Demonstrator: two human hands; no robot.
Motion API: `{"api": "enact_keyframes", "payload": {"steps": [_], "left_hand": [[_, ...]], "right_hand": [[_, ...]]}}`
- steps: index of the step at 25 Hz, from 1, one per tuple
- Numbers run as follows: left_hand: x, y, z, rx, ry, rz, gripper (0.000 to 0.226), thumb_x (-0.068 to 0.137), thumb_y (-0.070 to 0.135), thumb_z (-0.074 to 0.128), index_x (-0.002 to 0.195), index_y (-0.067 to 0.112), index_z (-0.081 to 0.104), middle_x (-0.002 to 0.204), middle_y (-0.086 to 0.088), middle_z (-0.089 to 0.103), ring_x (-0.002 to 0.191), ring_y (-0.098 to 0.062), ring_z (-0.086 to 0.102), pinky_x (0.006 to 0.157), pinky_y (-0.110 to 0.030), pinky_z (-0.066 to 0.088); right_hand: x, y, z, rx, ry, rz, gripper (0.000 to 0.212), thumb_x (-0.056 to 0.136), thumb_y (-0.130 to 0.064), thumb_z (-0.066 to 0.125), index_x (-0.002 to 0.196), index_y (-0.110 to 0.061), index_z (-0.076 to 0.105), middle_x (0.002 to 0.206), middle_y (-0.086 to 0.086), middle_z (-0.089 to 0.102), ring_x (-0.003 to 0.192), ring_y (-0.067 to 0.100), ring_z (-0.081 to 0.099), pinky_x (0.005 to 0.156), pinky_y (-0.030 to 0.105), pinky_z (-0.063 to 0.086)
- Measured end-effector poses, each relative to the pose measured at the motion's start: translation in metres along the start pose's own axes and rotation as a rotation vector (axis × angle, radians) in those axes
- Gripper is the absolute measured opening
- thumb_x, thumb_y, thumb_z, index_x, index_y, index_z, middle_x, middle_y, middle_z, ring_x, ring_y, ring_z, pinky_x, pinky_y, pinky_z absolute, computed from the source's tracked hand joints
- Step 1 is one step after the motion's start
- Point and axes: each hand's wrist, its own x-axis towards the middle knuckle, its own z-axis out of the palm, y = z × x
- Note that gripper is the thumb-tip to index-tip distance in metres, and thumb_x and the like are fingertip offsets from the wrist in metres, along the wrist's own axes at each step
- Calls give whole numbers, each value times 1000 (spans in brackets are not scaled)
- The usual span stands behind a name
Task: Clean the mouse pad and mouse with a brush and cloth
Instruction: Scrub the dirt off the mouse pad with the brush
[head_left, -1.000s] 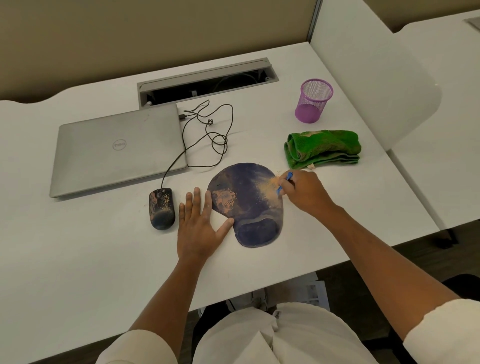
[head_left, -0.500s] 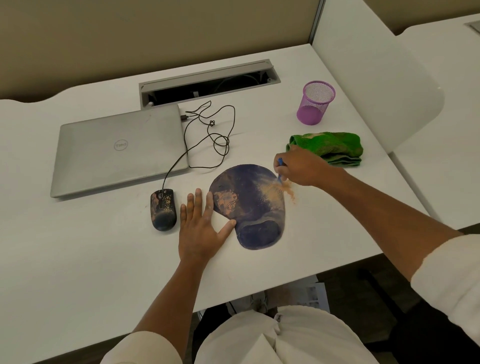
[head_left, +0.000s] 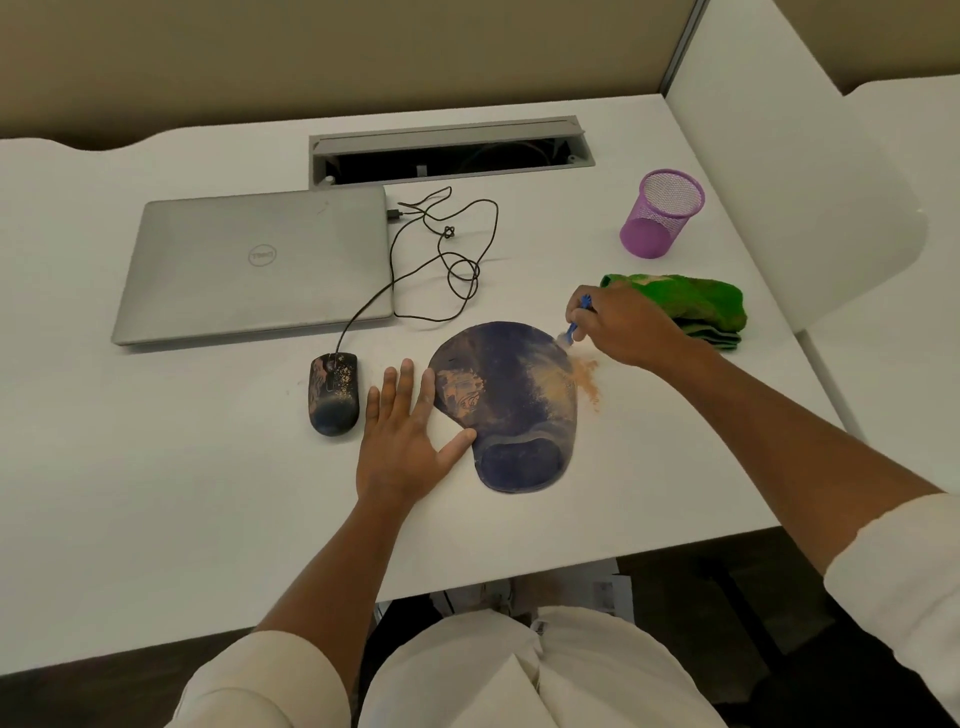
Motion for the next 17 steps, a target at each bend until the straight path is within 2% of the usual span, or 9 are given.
{"api": "enact_keyframes", "payload": {"steps": [2,4,6,7,10,13,17], "left_hand": [[0,-1,1,12,-3,1,102,86,87,22,164,23,6,172,-4,-7,157,-23,-13,128,-44,-3],[0,-2,2,18,2,1,103,85,89,17,164,24,5,172,-4,-8,157,-23,-13,128,-44,-3],[0,-2,3,19,1,1,104,84,90,14,164,24,4,172,-3,-9,157,-23,-15,128,-44,-3],[1,-2,3,18,3,2,104,84,90,14,164,24,3,172,-3,-9,157,-22,-15,128,-44,-2],[0,-1,3,0,7,5,104,84,90,15,164,23,5,172,-4,-8,157,-23,-14,128,-45,-1],[-1,-1,3,-8,11,3,104,85,89,18,164,23,6,172,-3,-7,157,-22,-14,128,-45,-1],[-1,-1,2,-12,5,4,104,85,89,19,164,23,7,172,-3,-6,157,-22,-14,128,-44,-2]], "right_hand": [[0,-8,4,15,32,-38,19,95,-19,44,91,-17,62,72,-12,67,73,18,48,54,28,32],[-3,-7,11,-29,-25,-34,20,95,-17,46,90,-12,64,71,-7,67,74,22,51,55,31,39],[-9,0,12,-124,-79,-14,20,92,-15,48,85,-7,64,74,7,69,70,27,57,60,42,47],[-10,3,10,-131,-84,-1,20,90,-16,48,82,-7,63,74,9,69,68,27,59,61,44,50],[-7,2,2,-7,1,19,22,92,-20,46,80,-14,63,73,1,70,64,22,59,59,40,49],[-7,-5,9,25,23,13,24,96,-20,43,90,-12,65,81,8,72,76,28,62,65,41,52],[-13,-4,16,-21,-32,16,25,95,-18,45,87,-8,66,78,14,71,70,32,62,64,45,51]]}}
